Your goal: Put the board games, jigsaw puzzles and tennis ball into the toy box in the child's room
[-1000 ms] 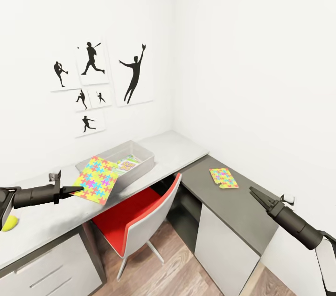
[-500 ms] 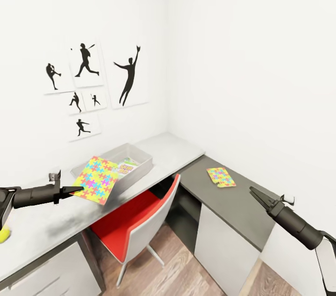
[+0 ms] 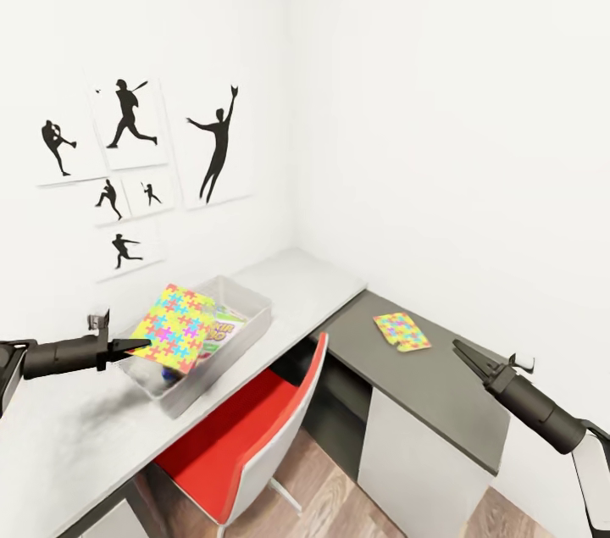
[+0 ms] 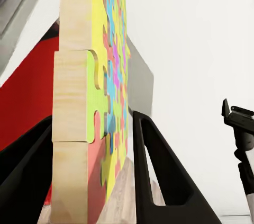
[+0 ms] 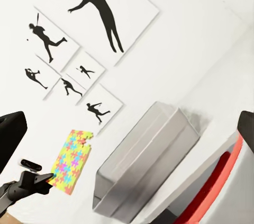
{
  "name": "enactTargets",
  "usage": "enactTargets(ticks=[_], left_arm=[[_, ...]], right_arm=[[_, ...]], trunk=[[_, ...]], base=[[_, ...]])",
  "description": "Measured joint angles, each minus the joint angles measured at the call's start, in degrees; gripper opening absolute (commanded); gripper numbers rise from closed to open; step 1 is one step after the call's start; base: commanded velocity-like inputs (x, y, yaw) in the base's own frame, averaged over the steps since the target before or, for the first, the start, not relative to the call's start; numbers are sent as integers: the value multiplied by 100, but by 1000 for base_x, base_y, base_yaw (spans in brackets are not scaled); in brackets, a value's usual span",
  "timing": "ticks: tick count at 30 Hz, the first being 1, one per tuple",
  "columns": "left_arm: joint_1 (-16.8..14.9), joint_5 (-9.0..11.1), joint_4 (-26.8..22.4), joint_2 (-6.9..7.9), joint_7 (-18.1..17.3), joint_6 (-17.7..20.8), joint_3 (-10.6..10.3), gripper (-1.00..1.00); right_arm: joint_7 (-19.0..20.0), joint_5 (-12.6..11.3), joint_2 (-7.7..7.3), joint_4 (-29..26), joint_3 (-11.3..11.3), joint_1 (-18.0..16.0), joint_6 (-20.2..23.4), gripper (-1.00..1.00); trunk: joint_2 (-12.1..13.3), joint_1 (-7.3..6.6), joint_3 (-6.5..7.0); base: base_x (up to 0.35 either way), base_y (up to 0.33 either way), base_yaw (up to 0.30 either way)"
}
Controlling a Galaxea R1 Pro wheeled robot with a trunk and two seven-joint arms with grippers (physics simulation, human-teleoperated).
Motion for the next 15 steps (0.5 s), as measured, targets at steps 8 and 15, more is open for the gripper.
enactTargets(ticks=[8,15], left_arm=[[2,-2,1,1,0,0,-3,-100],[6,2,2,1,0,0,1,-100]], right_arm=[[-2,6,1,0,0,0,-3,100],[5,6,1,-3,-1,-2,-2,100]], trunk=[[1,1,4],[0,2,38]], base=[[223,205,-21],[28,29,-146]])
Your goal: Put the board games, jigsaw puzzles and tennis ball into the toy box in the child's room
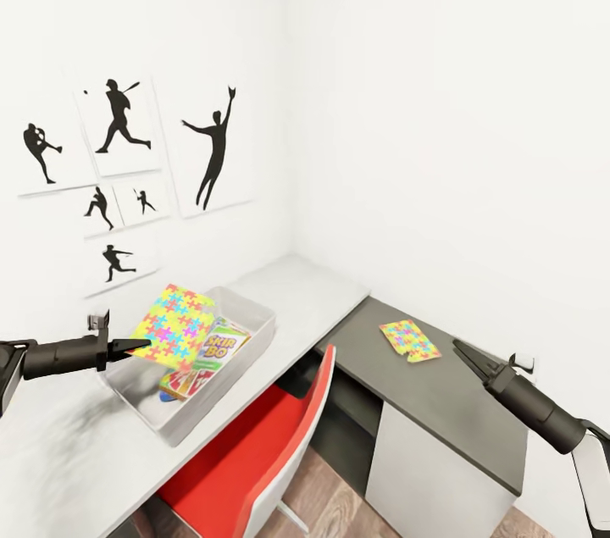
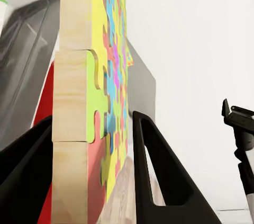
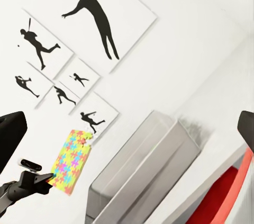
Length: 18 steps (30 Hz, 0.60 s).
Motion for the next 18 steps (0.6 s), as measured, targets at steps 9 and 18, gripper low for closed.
enactTargets(ticks=[9,18], left_arm=[[2,0,-1,0,-1,-134,-7,-100],[2,0,1,1,-1,-141,-9,-100]], right_arm=[[0,10,0,1,27,0,-1,100],[-13,19,0,1,122,-2,-9,100]], trunk=[[0,0,19],[0,0,19]], base=[[11,81,-36],[12,1,0]])
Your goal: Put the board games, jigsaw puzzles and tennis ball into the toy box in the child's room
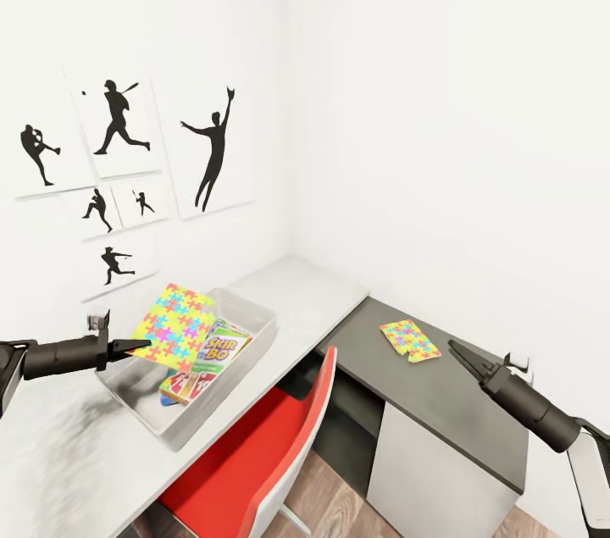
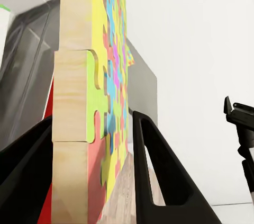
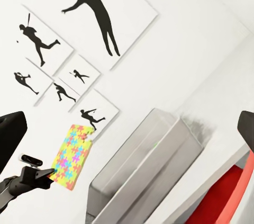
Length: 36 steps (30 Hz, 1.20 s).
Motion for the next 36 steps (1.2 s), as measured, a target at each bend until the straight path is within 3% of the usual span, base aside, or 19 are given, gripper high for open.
enactTargets(ticks=[14,33,36], left_arm=[[0,-1,-1,-2,0,-9,-8,-100],[0,-3,-1,-11,0,-11,-29,-100],[0,-13,4,-21,0,-164,-49,-100]], right_arm=[[-4,0,0,0,39,1,0,100],[-13,0,-1,0,37,0,0,100],[-24,2,0,0,38,1,0,100]], trunk=[[0,-2,0],[0,0,29],[0,0,29]], base=[[210,18,0],[12,36,-47],[0,0,0]])
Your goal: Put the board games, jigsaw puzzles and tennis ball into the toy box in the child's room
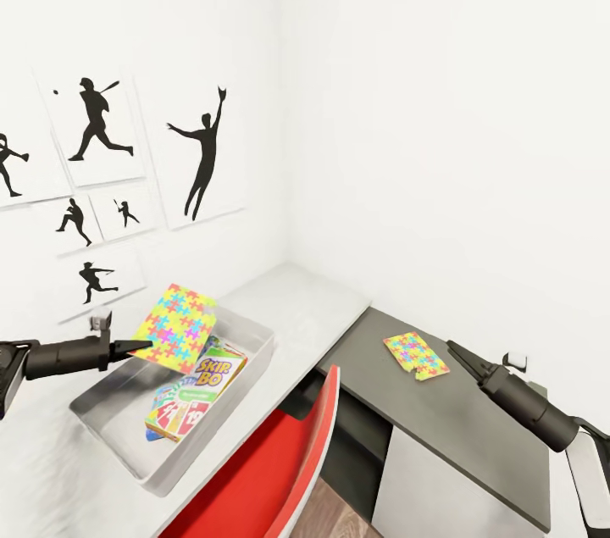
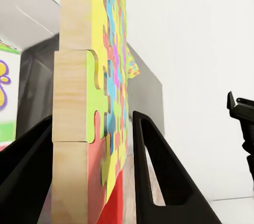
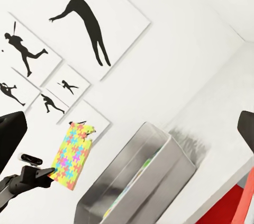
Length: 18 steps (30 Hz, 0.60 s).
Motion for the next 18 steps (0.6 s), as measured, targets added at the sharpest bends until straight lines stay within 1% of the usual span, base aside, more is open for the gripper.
enactTargets(ticks=[3,6,8,10,11,12,15,18], left_arm=[[0,-33,7,-4,0,-156,-11,-100],[-2,-70,13,-1,0,-218,-49,-100],[-4,-109,20,-2,0,-243,-193,-100],[-4,-208,26,-4,0,-292,-461,-100],[-6,-282,30,-9,0,-331,-660,-100],[-6,-315,33,-11,0,-349,-762,-100],[-7,-369,36,-20,0,-376,-903,-100],[-7,-386,36,-9,0,-388,-935,-100]], right_arm=[[-3,9,0,0,1,0,0,100],[-4,20,-4,0,2,0,0,100],[-5,23,-4,0,3,-1,0,100],[-5,29,-1,0,5,-2,0,100],[-5,31,-5,0,6,1,0,100],[-5,32,-6,-2,6,0,0,100],[20,33,-8,-7,7,-2,0,100],[27,33,-8,-63,4,0,3,100]], trunk=[[0,0,0],[0,0,0],[0,0,0],[0,0,0],[0,0,0],[0,0,0],[0,0,0],[0,0,0]], base=[[0,0,0],[0,0,0],[0,0,0],[0,0,0],[0,0,0],[0,0,0],[0,0,0],[0,0,0]])
